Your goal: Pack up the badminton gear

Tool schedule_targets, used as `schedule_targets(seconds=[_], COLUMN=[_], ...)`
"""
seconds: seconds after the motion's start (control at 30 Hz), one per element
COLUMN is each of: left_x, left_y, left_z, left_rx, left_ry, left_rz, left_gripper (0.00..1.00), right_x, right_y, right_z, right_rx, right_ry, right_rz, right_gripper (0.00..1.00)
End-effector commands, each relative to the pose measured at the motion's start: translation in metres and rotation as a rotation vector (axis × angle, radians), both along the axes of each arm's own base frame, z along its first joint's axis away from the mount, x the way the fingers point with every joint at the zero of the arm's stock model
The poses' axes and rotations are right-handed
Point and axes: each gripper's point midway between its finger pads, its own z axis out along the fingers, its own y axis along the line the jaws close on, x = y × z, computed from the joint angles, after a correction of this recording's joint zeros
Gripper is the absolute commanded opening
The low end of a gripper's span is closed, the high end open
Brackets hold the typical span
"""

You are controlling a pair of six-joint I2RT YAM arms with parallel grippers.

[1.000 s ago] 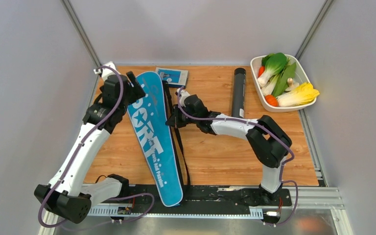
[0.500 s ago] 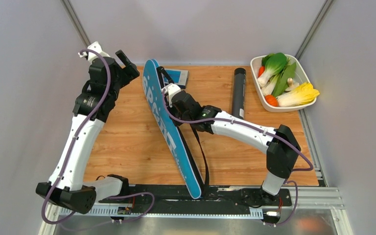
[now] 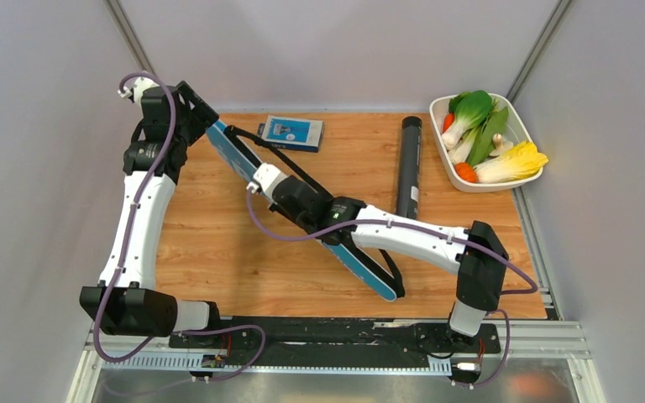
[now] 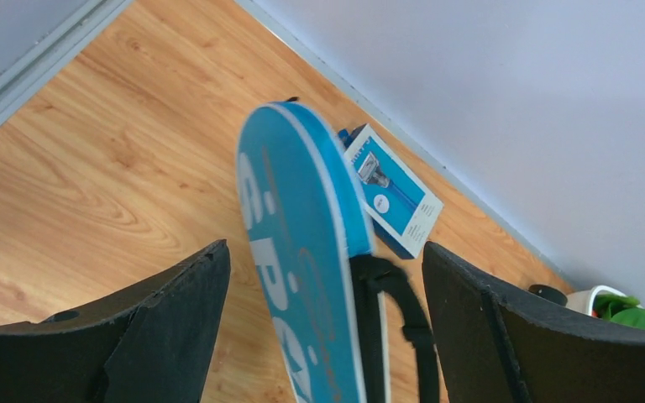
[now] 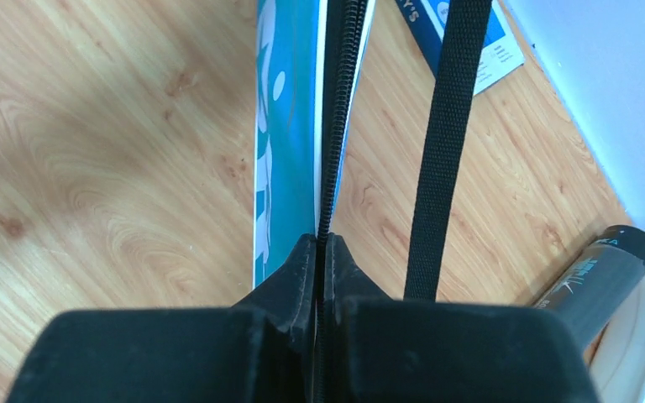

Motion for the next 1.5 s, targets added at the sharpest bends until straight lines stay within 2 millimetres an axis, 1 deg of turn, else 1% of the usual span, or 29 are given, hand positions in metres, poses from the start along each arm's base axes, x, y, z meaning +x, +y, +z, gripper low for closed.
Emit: schedule_targets(seconds=[0.0,0.03,0.07,0.1,0.13,0.17,0.2,0.27,0.43,0.5,0.53,0.57,0.6,0.63,0.67,0.7,0.73,0.77,0.8,0.83,0.87,0.9,0.93,0.97,1.1,1.17,1.3,1.33,1.47], left_x=[-0.008,-0.011,-0.017,-0.022,-0.028,-0.032,-0.037,-0.043,-0.056,-0.059,-0.058,-0.058,-0.057,-0.059,-0.064,-0.068,-0.078,-0.083,-0.091,-0.095,-0.101,-0.105,-0.107,-0.109,-0.103,-0.098,-0.085,-0.082,-0.069], left_y=[0.001,0.002,0.007,0.012,0.019,0.024,0.026,0.034,0.051,0.053,0.05,0.046,0.034,0.031,0.024,0.024,0.024,0.023,0.022,0.018,0.016,0.013,0.012,0.012,0.0,-0.004,-0.005,-0.004,-0.006], left_z=[-0.031,-0.037,-0.054,-0.06,-0.073,-0.075,-0.082,-0.084,-0.081,-0.07,-0.058,-0.052,-0.04,-0.035,-0.028,-0.026,-0.024,-0.032,-0.026,-0.033,-0.031,-0.039,-0.041,-0.05,-0.078,-0.086,-0.099,-0.101,-0.106], left_rx=[-0.02,-0.022,-0.019,-0.014,0.003,0.015,0.019,-0.001,-0.009,0.031,0.041,0.095,0.107,0.161,0.169,0.188,0.197,0.203,0.211,0.215,0.224,0.233,0.239,0.249,0.223,0.208,0.201,0.205,0.207], left_ry=[0.058,0.072,0.116,0.131,0.171,0.176,0.197,0.2,0.201,0.175,0.14,0.135,0.092,0.083,0.054,0.045,0.03,0.042,0.013,0.02,0.006,0.023,0.028,0.054,0.126,0.148,0.185,0.189,0.215], left_rz=[-0.001,0.005,0.04,0.067,0.107,0.125,0.128,0.142,0.179,0.162,0.128,0.064,-0.024,-0.084,-0.125,-0.135,-0.134,-0.14,-0.146,-0.172,-0.183,-0.209,-0.222,-0.238,-0.325,-0.353,-0.375,-0.381,-0.415], left_gripper=[0.91,0.91,0.91,0.91,0.91,0.91,0.91,0.9,0.9,0.9,0.9,0.88,0.87,0.82,0.79,0.75,0.73,0.71,0.71,0.7,0.69,0.69,0.69,0.68,0.67,0.63,0.59,0.56,0.52], right_x=[-0.01,-0.016,-0.022,-0.027,-0.031,-0.035,-0.038,-0.042,-0.045,-0.047,-0.047,-0.047,-0.046,-0.045,-0.044,-0.044,-0.042,-0.04,-0.037,-0.035,-0.033,-0.031,-0.03,-0.03,-0.03,-0.03,-0.032,-0.032,-0.032], right_y=[0.012,0.015,0.018,0.021,0.023,0.025,0.026,0.028,0.029,0.033,0.035,0.036,0.037,0.037,0.038,0.04,0.039,0.04,0.039,0.039,0.039,0.039,0.037,0.037,0.035,0.035,0.034,0.034,0.037], right_z=[-0.013,-0.024,-0.034,-0.04,-0.045,-0.048,-0.05,-0.053,-0.057,-0.056,-0.054,-0.053,-0.051,-0.05,-0.047,-0.045,-0.042,-0.04,-0.039,-0.038,-0.038,-0.037,-0.037,-0.036,-0.033,-0.031,-0.03,-0.029,-0.027], right_rx=[-0.081,-0.084,-0.075,-0.058,-0.037,-0.018,-0.001,0.022,0.033,0.055,0.072,0.088,0.1,0.108,0.12,0.144,0.158,0.172,0.184,0.194,0.208,0.214,0.213,0.211,0.216,0.223,0.236,0.24,0.255], right_ry=[-0.137,-0.117,-0.09,-0.063,-0.035,-0.011,0.008,0.031,0.04,0.061,0.07,0.08,0.086,0.089,0.092,0.104,0.111,0.118,0.128,0.142,0.155,0.159,0.158,0.155,0.155,0.157,0.161,0.16,0.163], right_rz=[-0.023,-0.02,-0.013,-0.01,-0.012,-0.011,-0.014,-0.009,-0.006,0.006,0.007,0.006,0.01,0.013,0.018,0.011,0.007,0.006,0.006,0.011,0.015,0.017,0.017,0.021,0.028,0.028,0.034,0.035,0.04], right_gripper=[0.0,0.0,0.0,0.0,0.0,0.0,0.0,0.0,0.0,0.0,0.0,0.0,0.0,0.0,0.0,0.0,0.0,0.0,0.0,0.0,0.0,0.0,0.0,0.0,0.0,0.0,0.0,0.0,0.0])
